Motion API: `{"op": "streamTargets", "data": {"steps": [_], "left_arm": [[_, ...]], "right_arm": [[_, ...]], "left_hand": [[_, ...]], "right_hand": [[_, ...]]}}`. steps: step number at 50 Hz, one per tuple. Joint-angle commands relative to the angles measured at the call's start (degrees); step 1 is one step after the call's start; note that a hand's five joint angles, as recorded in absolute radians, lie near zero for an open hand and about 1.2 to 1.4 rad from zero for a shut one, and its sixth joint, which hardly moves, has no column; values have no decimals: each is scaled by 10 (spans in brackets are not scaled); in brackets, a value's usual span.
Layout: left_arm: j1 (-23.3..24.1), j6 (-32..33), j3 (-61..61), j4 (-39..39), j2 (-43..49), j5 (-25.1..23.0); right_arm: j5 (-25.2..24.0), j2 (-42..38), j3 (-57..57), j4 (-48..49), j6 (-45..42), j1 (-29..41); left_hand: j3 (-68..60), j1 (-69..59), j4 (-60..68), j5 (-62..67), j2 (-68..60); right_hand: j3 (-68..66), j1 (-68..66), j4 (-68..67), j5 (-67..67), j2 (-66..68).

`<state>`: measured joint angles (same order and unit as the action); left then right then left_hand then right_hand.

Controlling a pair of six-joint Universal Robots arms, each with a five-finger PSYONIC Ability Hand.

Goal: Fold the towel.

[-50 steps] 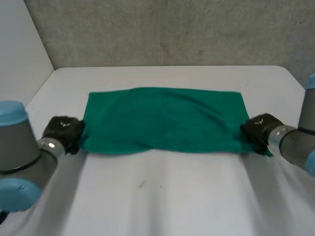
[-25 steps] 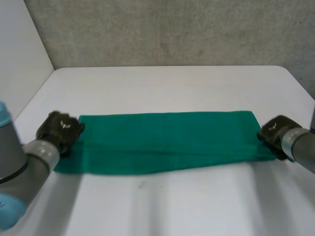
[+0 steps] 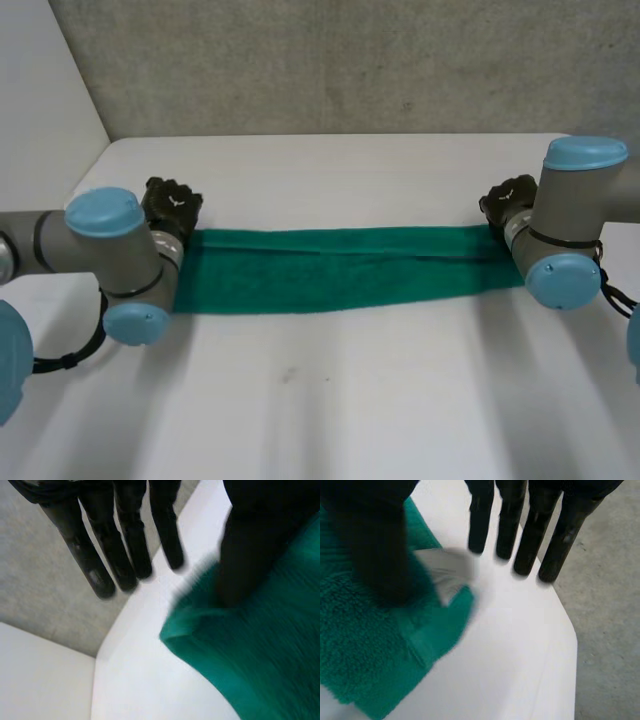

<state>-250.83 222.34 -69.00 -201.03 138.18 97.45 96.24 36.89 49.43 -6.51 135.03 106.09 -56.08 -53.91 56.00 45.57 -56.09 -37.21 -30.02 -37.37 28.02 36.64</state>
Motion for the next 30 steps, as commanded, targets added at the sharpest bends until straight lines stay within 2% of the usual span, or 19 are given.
{"op": "streamTargets", "data": {"steps": [1,2,3,5,6,9,14,17,23,27,29,30], "left_arm": [[22,12,-22,-92,-7,0],[24,13,-24,-97,-12,1],[25,16,-27,-106,-23,4],[25,17,-33,-110,-41,5],[25,17,-37,-110,-48,5],[25,17,-52,-110,-74,6],[25,14,-89,-108,-118,6],[26,13,-104,-106,-130,6],[28,9,-176,-105,-172,4],[35,8,-207,-105,-185,3],[40,8,-217,-105,-187,2],[45,7,-224,-107,-189,2]], "right_arm": [[45,-2,-42,3,39,4],[45,-2,-42,3,39,4],[36,24,-39,1,91,-1],[34,35,-36,0,105,-3],[26,75,-20,-1,137,-4],[10,117,8,-1,158,-7],[-24,174,66,-2,163,-28],[-60,224,150,-3,161,-49],[-91,239,226,-4,161,-60],[-109,238,269,-3,160,-72],[-127,236,291,-3,158,-83],[-137,232,295,-2,156,-86]], "left_hand": [[433,412,-433,-428,434],[435,413,-434,-430,435],[435,413,-434,-430,435],[435,413,-434,-430,435],[435,413,-434,-430,435],[435,413,-434,-430,435],[435,413,-434,-430,435],[435,413,-434,-430,435],[437,415,-436,-432,437],[438,417,-438,-433,439],[440,418,-439,-435,440],[442,420,-441,-437,442]], "right_hand": [[272,200,274,-280,-266],[272,200,274,-280,-266],[272,200,274,-280,-266],[272,200,274,-280,-266],[272,200,274,-280,-266],[272,200,274,-280,-266],[272,200,274,-280,-266],[272,200,274,-280,-266],[272,200,274,-280,-266],[222,151,224,-231,-217],[40,-32,42,-48,-34],[26,-46,27,-34,-20]]}}
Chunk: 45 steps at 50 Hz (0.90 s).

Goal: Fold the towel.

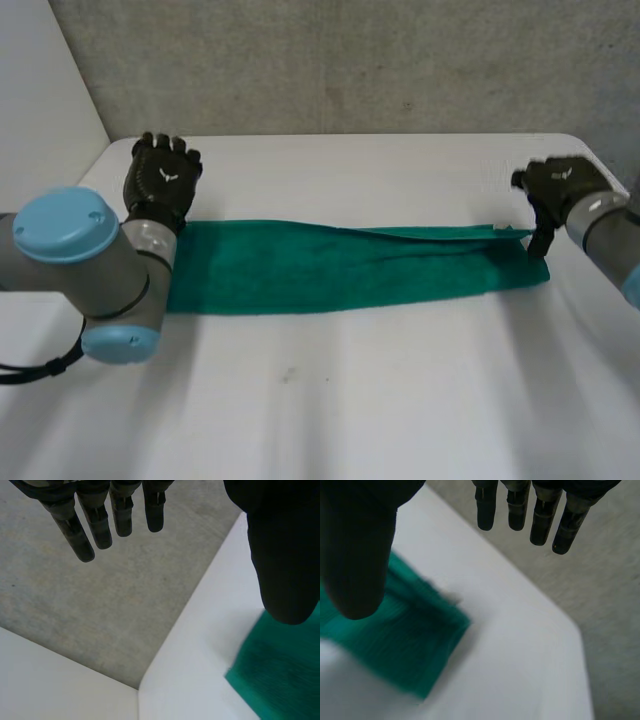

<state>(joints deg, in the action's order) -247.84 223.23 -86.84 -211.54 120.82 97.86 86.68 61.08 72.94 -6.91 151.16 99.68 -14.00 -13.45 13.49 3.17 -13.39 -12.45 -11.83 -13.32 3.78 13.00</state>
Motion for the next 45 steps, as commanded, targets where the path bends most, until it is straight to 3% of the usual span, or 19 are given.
{"op": "streamTargets", "data": {"steps": [1,13,16,17,19,37,39,41,42,45], "left_arm": [[16,-1,-48,-2,-16,-2],[17,-1,-60,-5,-4,-4],[16,-1,-60,-6,-3,-4],[16,-1,-60,-5,-3,-4],[16,-2,-60,-5,-3,-3],[11,-1,-74,-5,-7,-1],[11,-1,-75,-5,-8,-1],[13,-1,-75,-5,-8,0],[13,-1,-76,-4,-8,0],[11,-1,-80,-4,-10,0]], "right_arm": [[-49,-14,59,2,-5,-25],[-62,-132,-53,1,-1,-26],[-60,-155,-87,1,-1,-26],[-54,-169,-109,1,3,-25],[-55,-179,-128,3,16,-24],[-72,-131,-8,9,27,-45],[-72,-131,-3,11,27,-54],[-70,-132,0,21,27,-58],[-66,-132,3,33,28,-60],[-52,-121,14,65,29,-74]], "left_hand": [[21,16,-16,-13,15],[23,17,-18,-14,17],[23,17,-18,-14,17],[23,17,-18,-14,17],[23,17,-18,-14,17],[24,19,-19,-16,18],[24,19,-19,-16,18],[24,19,-19,-16,18],[24,19,-19,-16,18],[26,21,-21,-18,20]], "right_hand": [[-225,-231,-217,212,220],[-272,-279,-264,259,267],[-182,-188,-173,168,176],[-17,-23,-8,3,11],[25,18,33,-38,-30],[21,14,29,-34,-26],[-107,-113,-98,94,101],[-397,-404,-389,384,392],[-625,-631,-616,612,620],[-675,-682,-667,662,670]]}}
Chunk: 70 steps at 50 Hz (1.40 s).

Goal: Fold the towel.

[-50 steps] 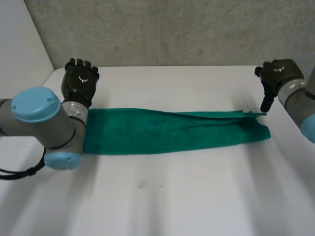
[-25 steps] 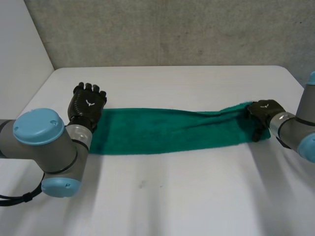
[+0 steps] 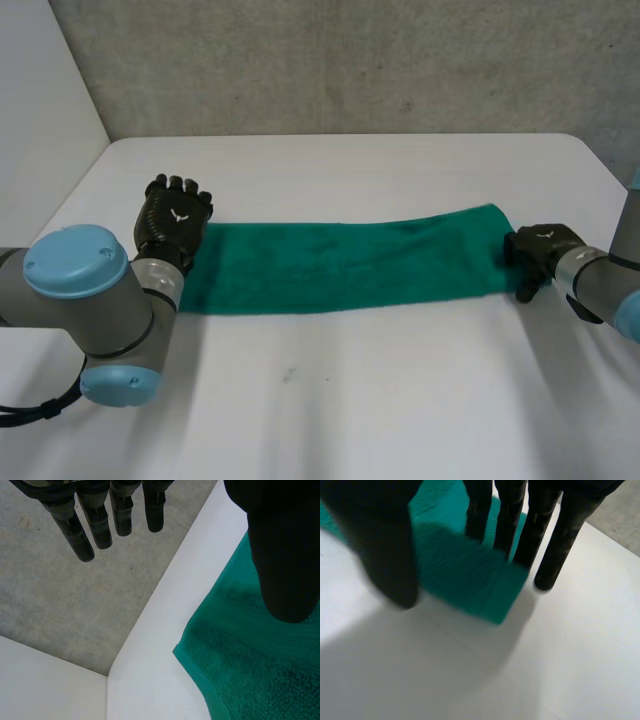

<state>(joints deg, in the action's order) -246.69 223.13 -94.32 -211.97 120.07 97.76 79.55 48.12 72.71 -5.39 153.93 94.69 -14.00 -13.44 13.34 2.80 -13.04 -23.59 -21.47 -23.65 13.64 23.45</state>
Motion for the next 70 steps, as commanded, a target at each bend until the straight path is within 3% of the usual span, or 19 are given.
{"op": "streamTargets", "data": {"steps": [1,9,13,15,22,27,32,34,40,44,48,50,51,52,53,55,57,64,70], "left_arm": [[-1,0,-8,0,-5,0],[-4,0,-11,1,-6,1],[-3,0,-17,4,-8,1],[-3,0,-20,4,-9,1],[-5,0,-39,4,-29,1],[-5,-1,-42,5,-40,2],[-3,-4,-47,5,-58,3],[-3,-9,-49,5,-63,3],[1,-33,-55,6,-72,2],[2,-35,-56,6,-72,2],[2,-35,-56,6,-73,2],[2,-35,-56,6,-72,2],[2,-35,-56,6,-72,2],[2,-35,-56,6,-72,2],[2,-35,-56,6,-72,1],[2,-36,-56,6,-72,1],[2,-35,-56,6,-72,1],[2,-35,-56,6,-72,1],[3,-35,-59,6,-72,1]], "right_arm": [[27,11,21,58,1,-28],[58,55,31,88,-28,-79],[67,55,25,83,-86,-110],[76,56,17,83,-178,-138],[65,75,3,89,-206,-122],[33,111,-4,106,-147,-25],[-45,124,-5,151,-131,134],[-55,123,-5,157,-131,152],[-144,49,-6,187,-140,292],[-169,5,-9,188,-176,333],[-157,-12,-20,185,-203,343],[-108,-23,-34,183,-215,342],[-107,-23,-34,183,-215,342],[-62,-23,-38,182,-213,340],[-62,-23,-38,182,-213,340],[26,-14,-36,178,-192,337],[59,18,-25,167,-153,328],[32,101,86,86,-16,233],[12,103,162,85,-10,177]], "left_hand": [[26,21,-19,-14,16],[28,22,-21,-16,18],[31,26,-24,-19,22],[31,26,-24,-19,22],[31,26,-24,-19,22],[31,26,-24,-19,22],[31,26,-24,-19,22],[31,26,-24,-19,22],[31,26,-24,-19,22],[31,26,-24,-19,22],[31,26,-24,-19,22],[31,26,-24,-19,22],[31,26,-24,-19,22],[31,26,-24,-19,22],[31,26,-24,-19,22],[31,26,-24,-19,22],[31,26,-24,-19,22],[31,26,-24,-19,22],[31,26,-24,-19,22]], "right_hand": [[-564,-585,-564,564,566],[-564,-585,-564,564,566],[-564,-585,-564,564,566],[-564,-585,-564,564,566],[-564,-585,-564,564,566],[-564,-585,-564,564,566],[-564,-585,-564,564,566],[-564,-585,-564,564,566],[-564,-585,-564,564,566],[-564,-585,-564,564,566],[-364,-386,-364,364,366],[42,21,43,-43,-41],[44,23,45,-45,-43],[136,115,136,-136,-134],[136,115,136,-136,-134],[136,115,136,-136,-134],[136,115,136,-136,-134],[136,115,136,-136,-134],[136,115,136,-136,-134]]}}
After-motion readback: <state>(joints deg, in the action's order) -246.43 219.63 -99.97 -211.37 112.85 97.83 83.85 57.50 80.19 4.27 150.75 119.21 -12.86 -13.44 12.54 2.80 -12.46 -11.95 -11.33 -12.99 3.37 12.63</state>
